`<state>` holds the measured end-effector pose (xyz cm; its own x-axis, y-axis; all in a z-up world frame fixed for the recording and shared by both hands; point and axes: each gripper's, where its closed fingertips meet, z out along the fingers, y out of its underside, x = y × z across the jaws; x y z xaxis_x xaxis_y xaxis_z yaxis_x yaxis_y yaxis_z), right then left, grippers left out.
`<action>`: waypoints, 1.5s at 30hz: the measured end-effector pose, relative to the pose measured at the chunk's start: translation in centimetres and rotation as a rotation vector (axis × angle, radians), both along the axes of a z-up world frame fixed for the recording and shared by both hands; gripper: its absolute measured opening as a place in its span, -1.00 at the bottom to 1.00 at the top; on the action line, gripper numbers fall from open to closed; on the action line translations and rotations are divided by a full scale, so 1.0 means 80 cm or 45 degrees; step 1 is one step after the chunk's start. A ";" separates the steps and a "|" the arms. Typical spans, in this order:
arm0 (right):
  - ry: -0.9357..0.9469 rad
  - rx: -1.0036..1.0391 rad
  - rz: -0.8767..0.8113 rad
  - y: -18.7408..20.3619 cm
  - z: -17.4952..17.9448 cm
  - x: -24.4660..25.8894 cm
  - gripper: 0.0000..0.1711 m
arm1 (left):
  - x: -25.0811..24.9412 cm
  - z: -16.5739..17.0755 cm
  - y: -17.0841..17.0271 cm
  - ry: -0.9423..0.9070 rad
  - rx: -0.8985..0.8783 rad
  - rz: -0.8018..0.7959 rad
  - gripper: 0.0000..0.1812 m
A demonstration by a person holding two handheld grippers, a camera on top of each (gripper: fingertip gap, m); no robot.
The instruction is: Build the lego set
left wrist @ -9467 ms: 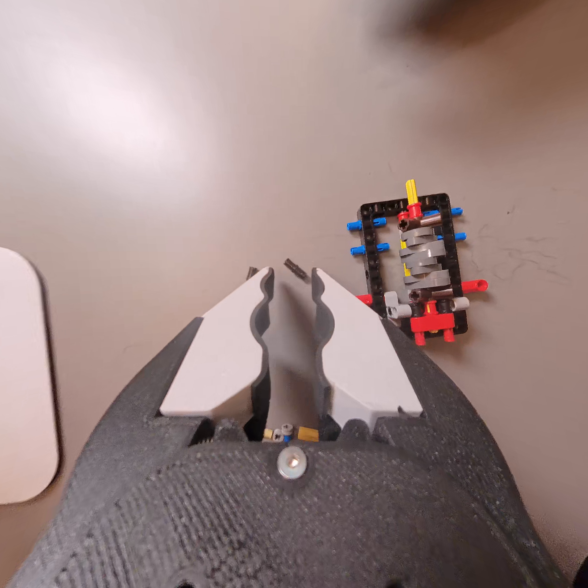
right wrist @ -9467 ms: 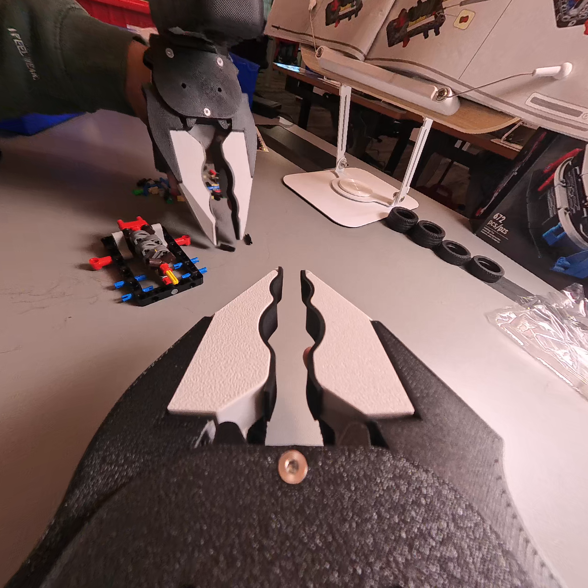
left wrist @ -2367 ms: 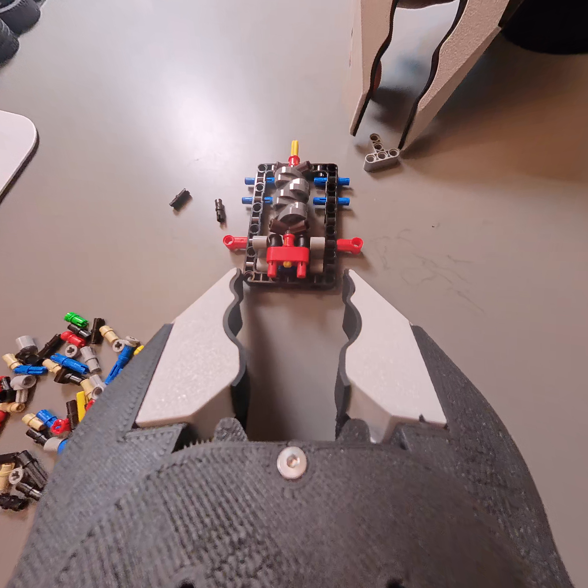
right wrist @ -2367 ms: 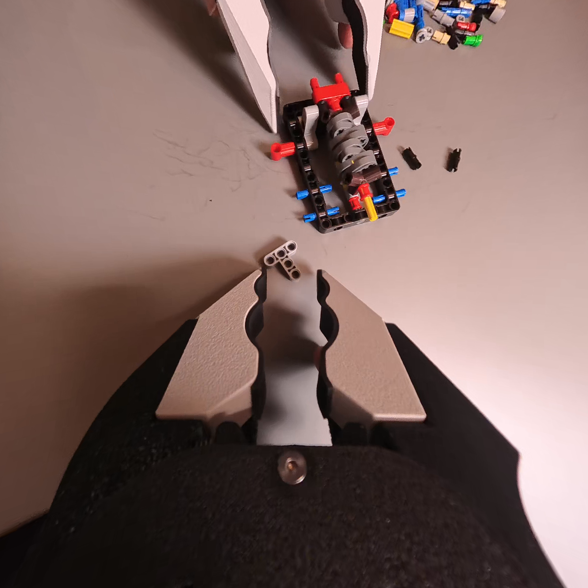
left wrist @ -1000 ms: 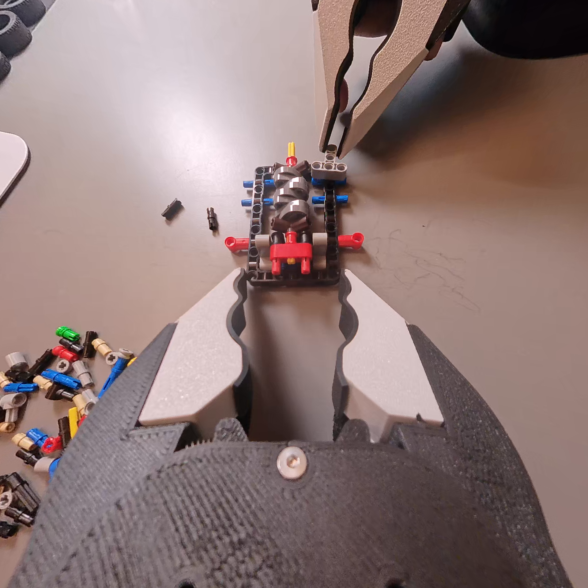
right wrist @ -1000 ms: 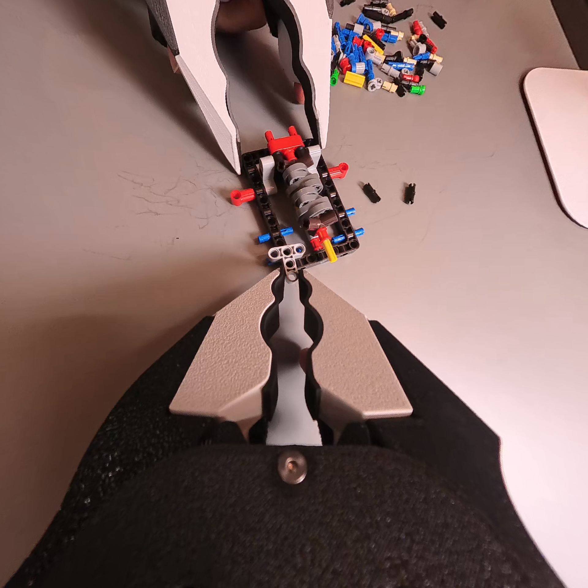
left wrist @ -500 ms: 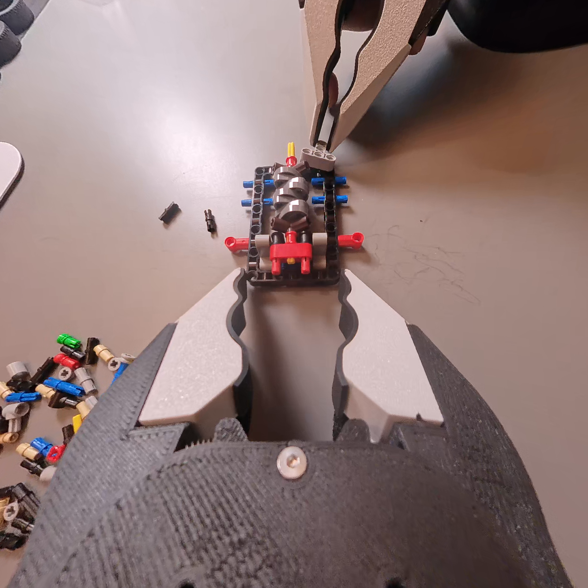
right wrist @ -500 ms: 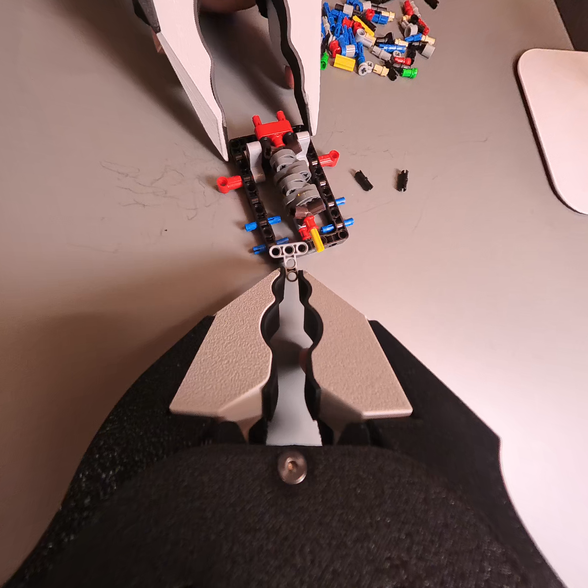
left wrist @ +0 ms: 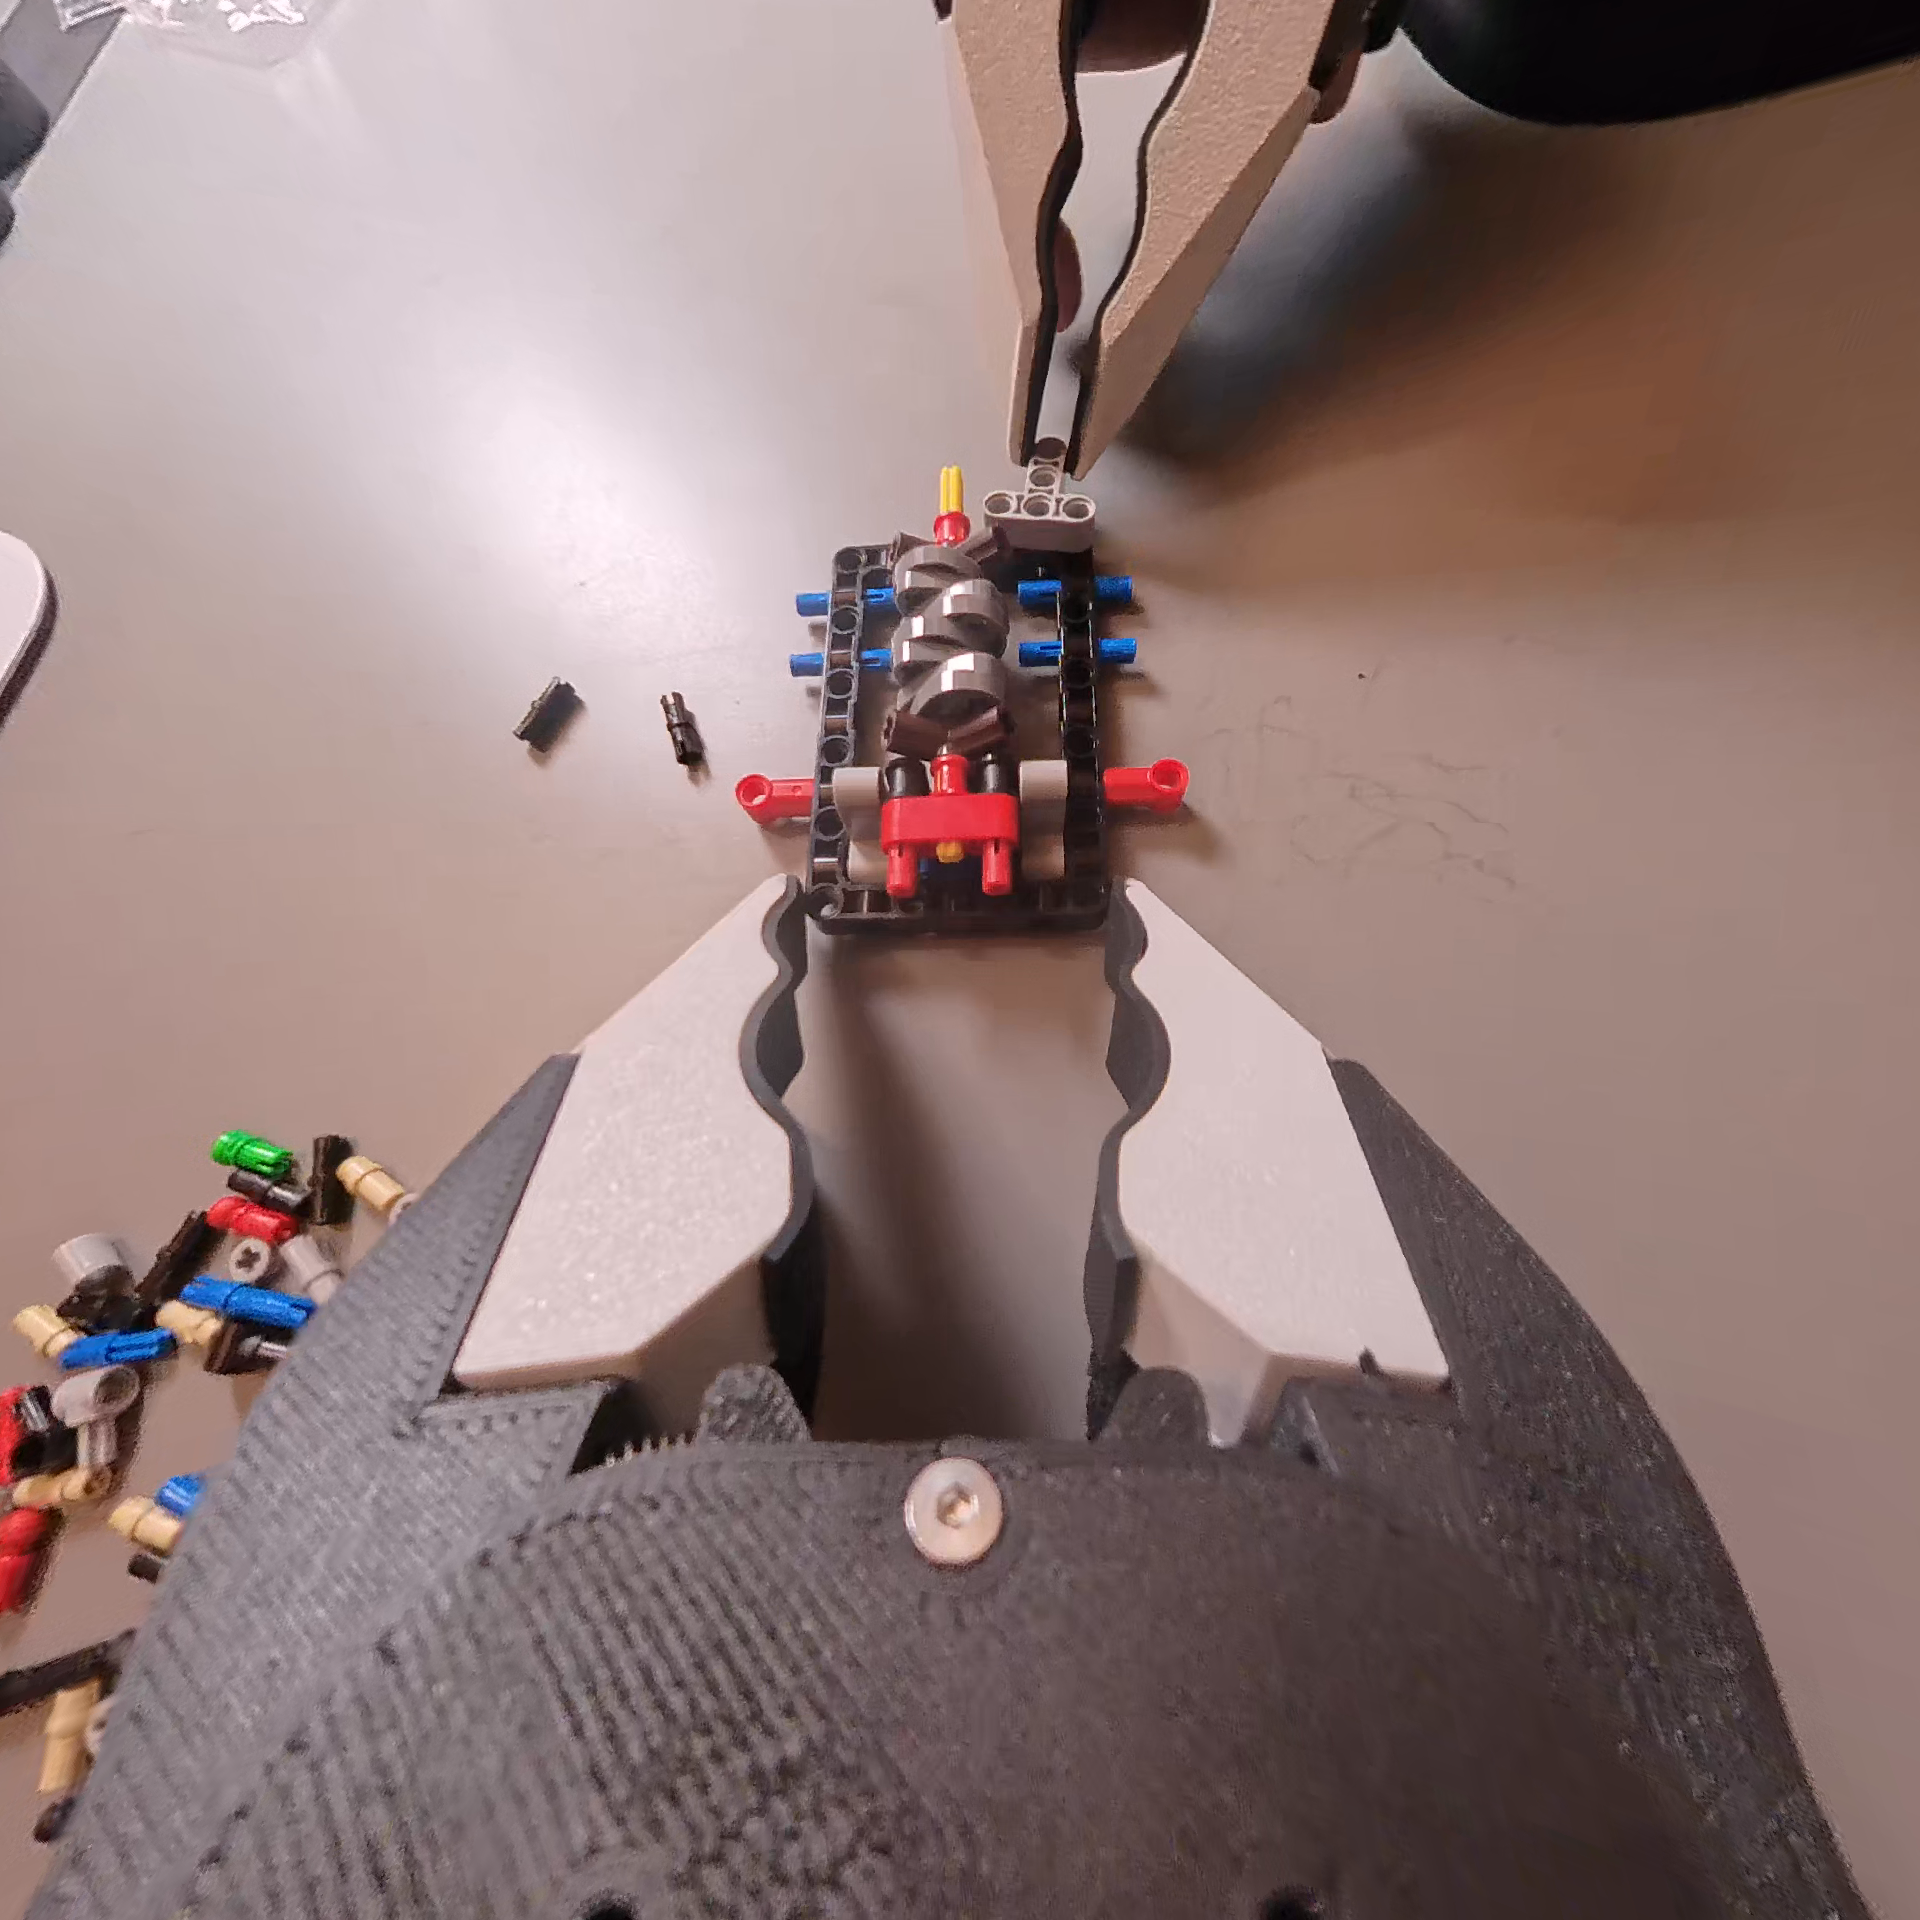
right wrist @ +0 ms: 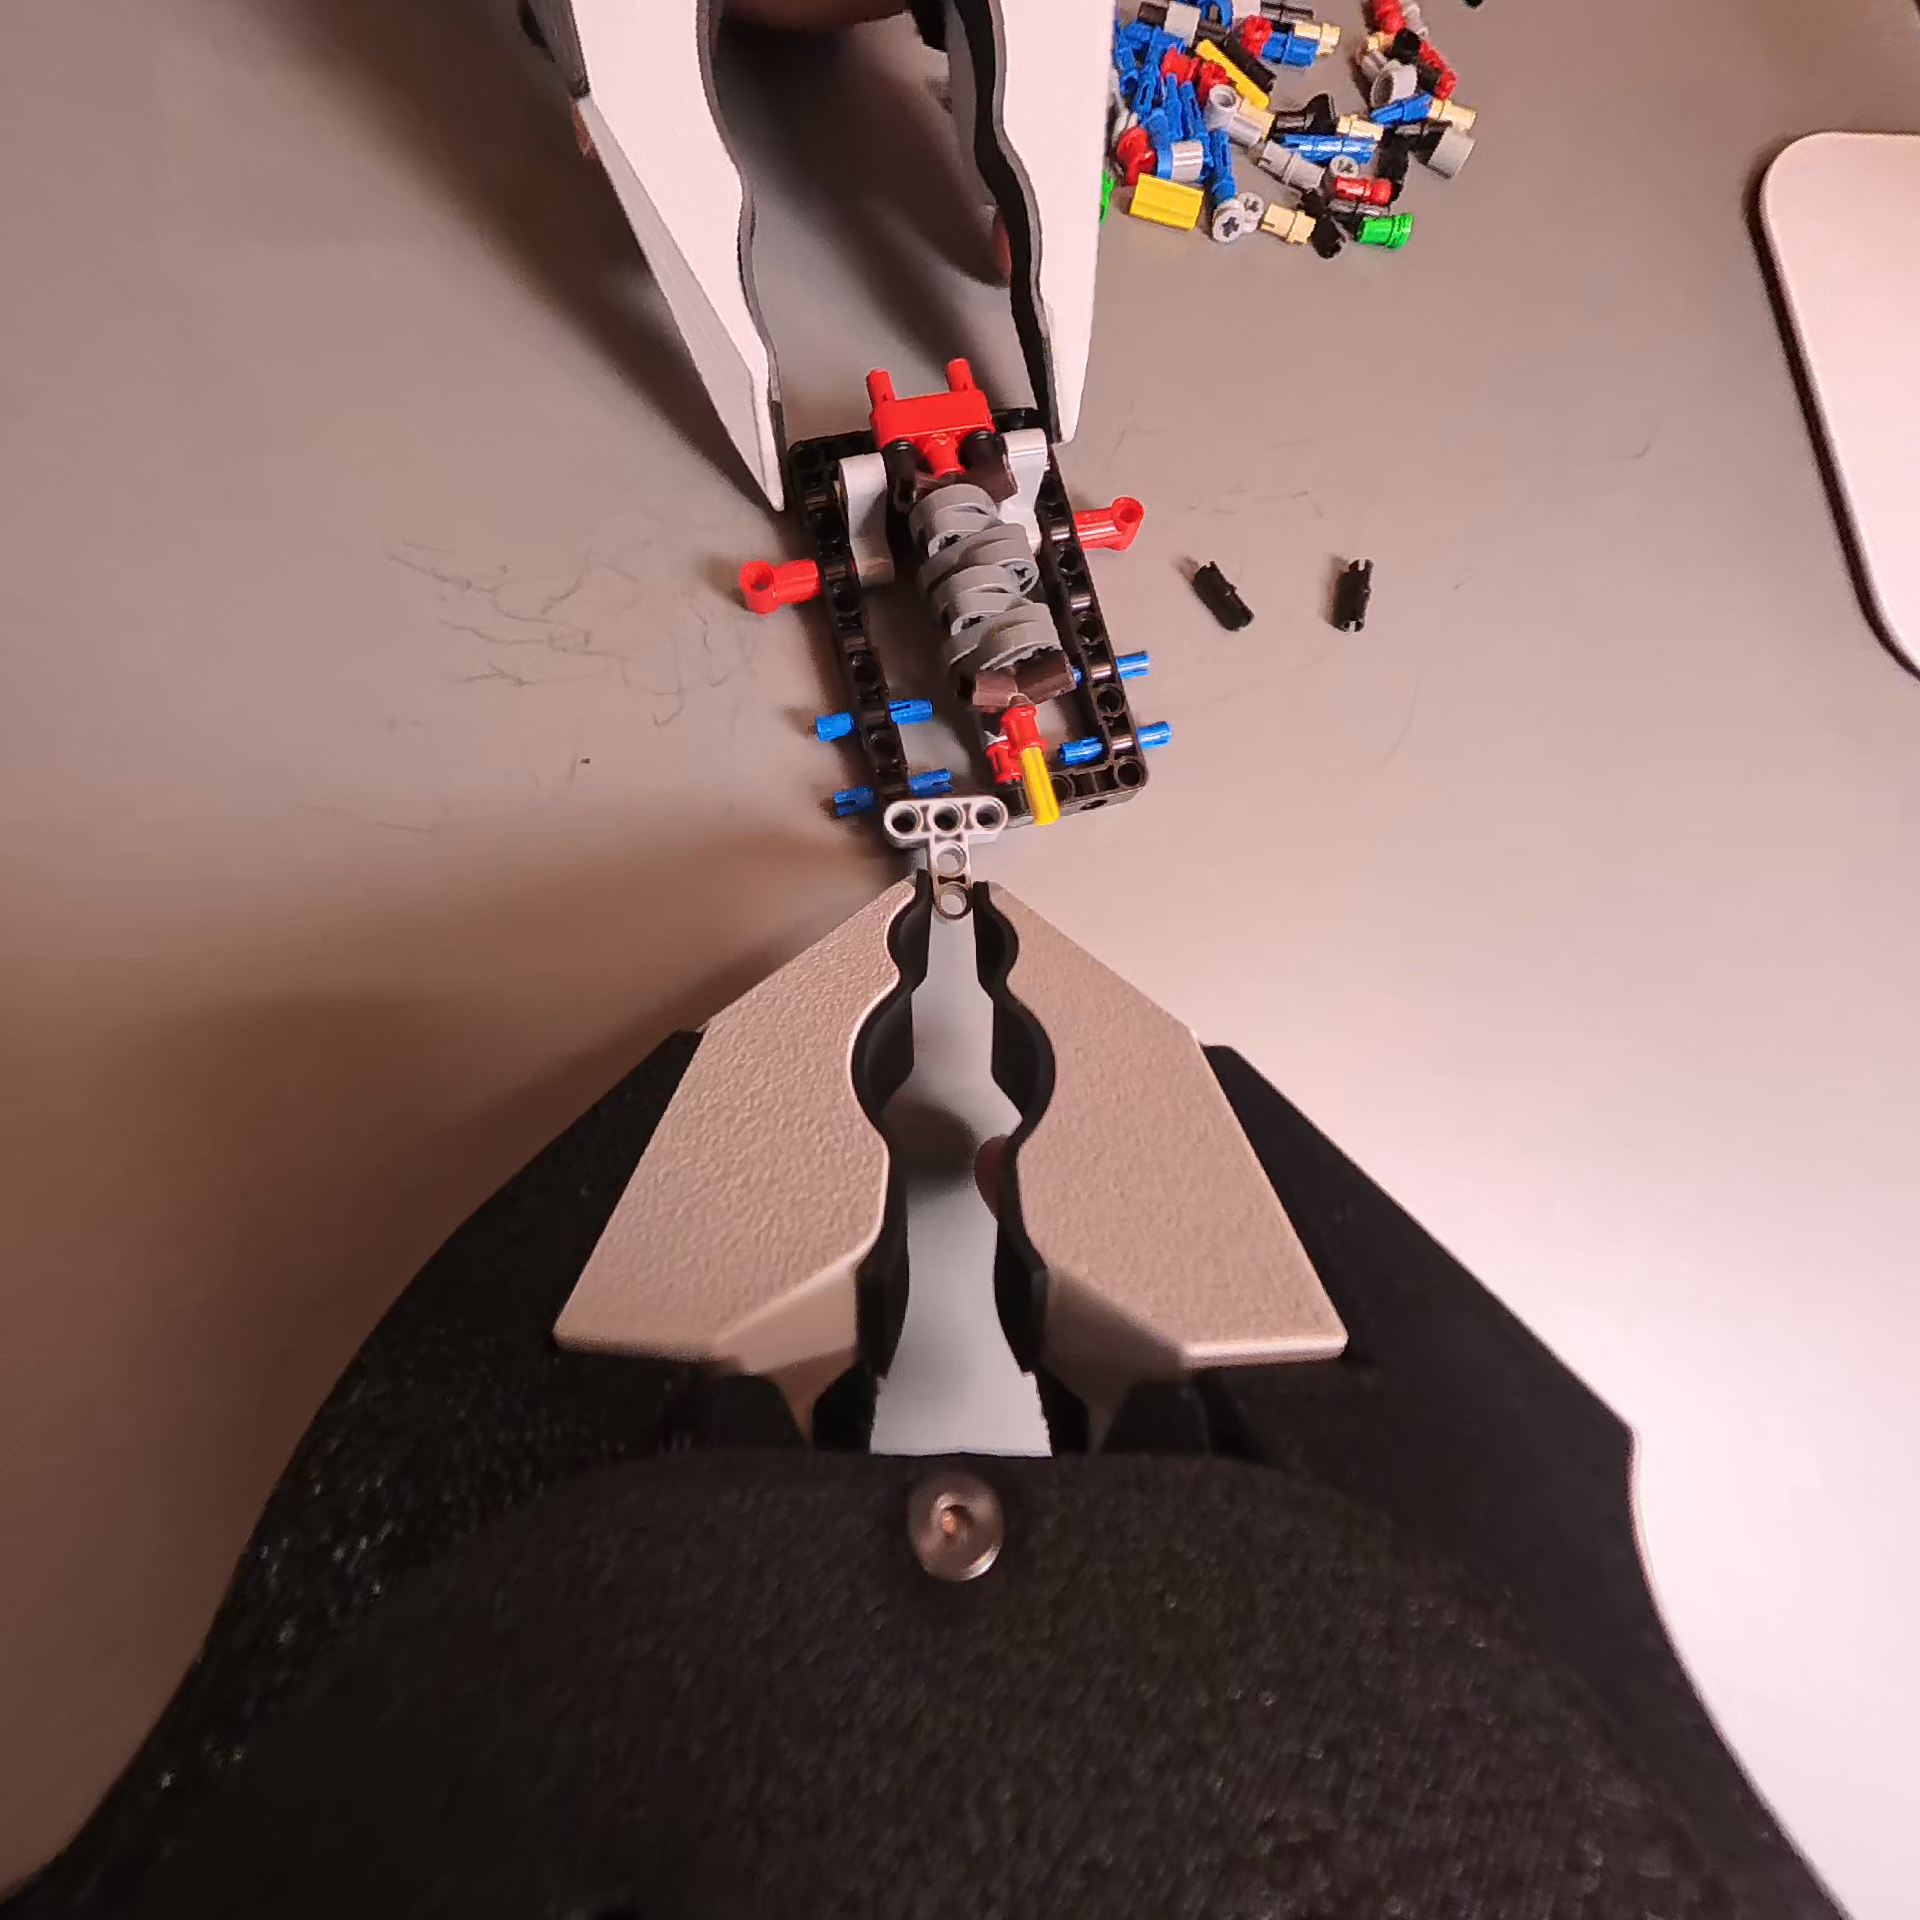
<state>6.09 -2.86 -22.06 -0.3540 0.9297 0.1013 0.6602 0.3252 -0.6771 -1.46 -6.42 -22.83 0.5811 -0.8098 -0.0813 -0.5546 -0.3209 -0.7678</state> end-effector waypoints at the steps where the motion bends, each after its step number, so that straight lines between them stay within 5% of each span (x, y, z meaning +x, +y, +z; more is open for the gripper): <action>1: -0.005 -0.001 0.006 -0.001 0.000 0.000 -0.93 | -0.001 0.000 -0.001 -0.004 -0.006 -0.031 -0.37; 14: -0.041 -0.016 0.038 -0.015 0.003 -0.004 -0.93 | -0.006 0.017 -0.006 -0.124 -0.047 -0.168 -0.24; 19: -0.048 -0.022 0.009 -0.011 0.001 -0.004 -0.93 | 0.013 0.053 0.006 -0.216 0.034 -0.087 -0.49; 27: -0.040 -0.029 0.018 -0.013 0.000 -0.005 -0.93 | 0.063 0.037 -0.001 -0.043 0.074 -0.118 -0.72; 45: -0.028 -0.071 0.022 -0.014 -0.001 -0.006 -0.91 | 0.076 0.032 0.005 0.065 0.140 -0.089 -0.81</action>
<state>5.60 -4.01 -22.15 -0.3716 0.9275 0.0413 0.6697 0.2986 -0.6799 4.60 -6.04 -20.26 0.5167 -0.8325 -0.2000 -0.6121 -0.1958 -0.7662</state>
